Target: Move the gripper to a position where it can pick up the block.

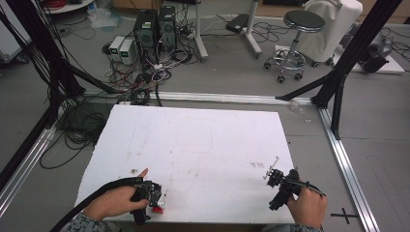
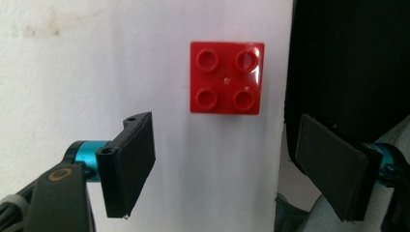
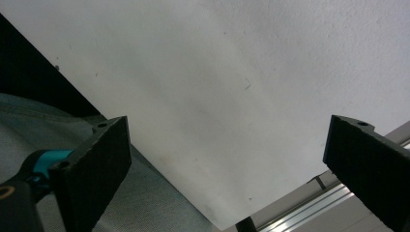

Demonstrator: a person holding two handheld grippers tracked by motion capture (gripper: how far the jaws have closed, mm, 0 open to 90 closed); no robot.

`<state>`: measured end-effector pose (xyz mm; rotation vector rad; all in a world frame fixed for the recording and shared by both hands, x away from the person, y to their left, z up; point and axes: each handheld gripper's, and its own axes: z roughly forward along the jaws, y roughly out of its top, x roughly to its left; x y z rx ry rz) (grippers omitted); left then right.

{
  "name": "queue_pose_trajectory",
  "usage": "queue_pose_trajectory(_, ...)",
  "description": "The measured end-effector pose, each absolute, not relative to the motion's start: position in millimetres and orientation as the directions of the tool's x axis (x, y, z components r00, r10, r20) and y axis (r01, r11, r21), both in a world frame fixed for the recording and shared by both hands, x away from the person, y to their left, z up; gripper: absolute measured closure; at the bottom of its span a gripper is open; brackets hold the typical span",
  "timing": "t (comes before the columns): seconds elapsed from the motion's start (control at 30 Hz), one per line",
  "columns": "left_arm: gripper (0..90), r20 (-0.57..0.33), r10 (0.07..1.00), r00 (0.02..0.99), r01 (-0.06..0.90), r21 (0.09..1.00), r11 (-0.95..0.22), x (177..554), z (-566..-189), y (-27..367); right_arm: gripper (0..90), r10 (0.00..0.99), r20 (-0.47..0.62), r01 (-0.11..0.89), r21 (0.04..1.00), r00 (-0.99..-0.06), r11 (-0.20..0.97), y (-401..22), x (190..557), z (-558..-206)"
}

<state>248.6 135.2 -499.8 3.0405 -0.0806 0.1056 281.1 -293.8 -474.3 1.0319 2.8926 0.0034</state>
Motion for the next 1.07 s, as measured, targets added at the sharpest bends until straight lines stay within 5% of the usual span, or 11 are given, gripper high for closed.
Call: queue_pose_trajectory(1.07,22.3,0.050,-0.147,0.988,-0.151,0.093,-0.984,252.4,-510.2,112.7,2.7,0.629,-0.061,0.629,0.022,-0.775,0.777,-296.1,279.9,-475.4)
